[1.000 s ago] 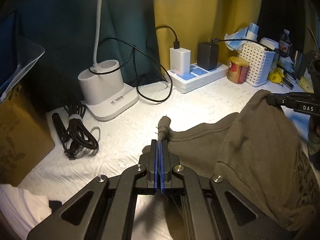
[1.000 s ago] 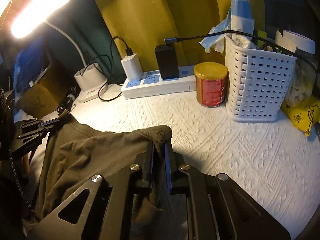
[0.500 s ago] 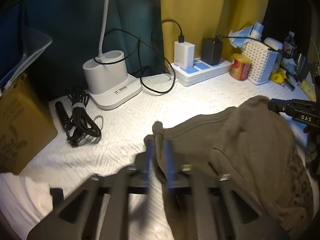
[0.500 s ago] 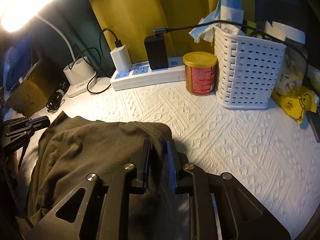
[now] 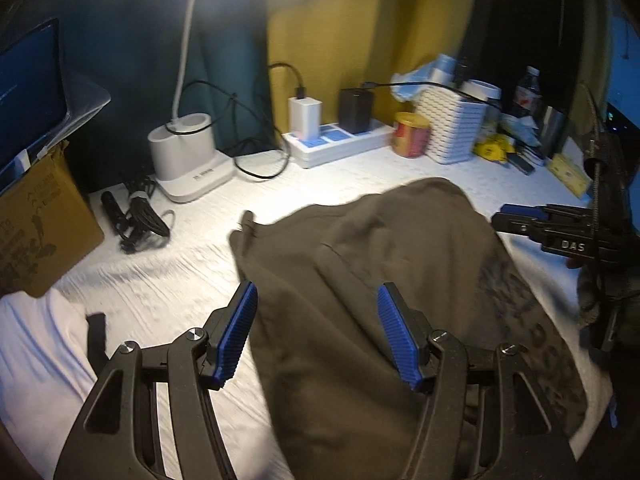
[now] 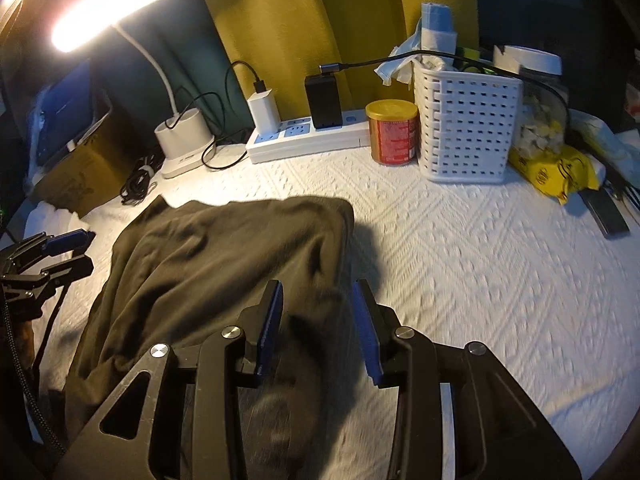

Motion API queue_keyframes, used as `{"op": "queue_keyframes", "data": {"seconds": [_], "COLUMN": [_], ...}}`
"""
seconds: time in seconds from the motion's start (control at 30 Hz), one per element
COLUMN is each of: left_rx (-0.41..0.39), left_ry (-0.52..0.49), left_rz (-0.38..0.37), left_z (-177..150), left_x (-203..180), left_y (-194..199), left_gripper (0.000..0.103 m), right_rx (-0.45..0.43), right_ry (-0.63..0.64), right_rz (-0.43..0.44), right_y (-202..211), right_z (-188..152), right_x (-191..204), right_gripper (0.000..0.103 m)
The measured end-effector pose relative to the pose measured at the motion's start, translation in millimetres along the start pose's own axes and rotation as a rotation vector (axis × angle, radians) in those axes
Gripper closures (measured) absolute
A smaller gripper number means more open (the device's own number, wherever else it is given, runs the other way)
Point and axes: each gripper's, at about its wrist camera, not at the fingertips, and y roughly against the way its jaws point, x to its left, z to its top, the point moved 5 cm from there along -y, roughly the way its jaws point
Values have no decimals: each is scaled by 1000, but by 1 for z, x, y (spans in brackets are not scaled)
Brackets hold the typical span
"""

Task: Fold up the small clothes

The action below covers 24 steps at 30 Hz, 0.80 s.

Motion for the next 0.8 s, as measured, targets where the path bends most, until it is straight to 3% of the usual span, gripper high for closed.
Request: {"op": "queue_keyframes", "data": {"seconds": [0.47,0.63,0.77,0.8], "left_rx": [39,37,81,54], "left_ry": [11,43,9,3], "left_rz": [-101,-282,-350,-337], "left_z": [-41,-53,-68,-70], "left_x": [-40,-57,-74,-78], "left_y": [23,32,30,28], "left_gripper": [41,41,41,41], "right_rx": [3,17,25,27], "right_ry": [-17,-16,-20,-21], "right_rz": [3,8,14,16], "right_y": [38,45,50,51], "right_z": [-48,-66,-79,-81], "right_x": [12,17,20,21], "right_gripper": [65,65,65,65]}}
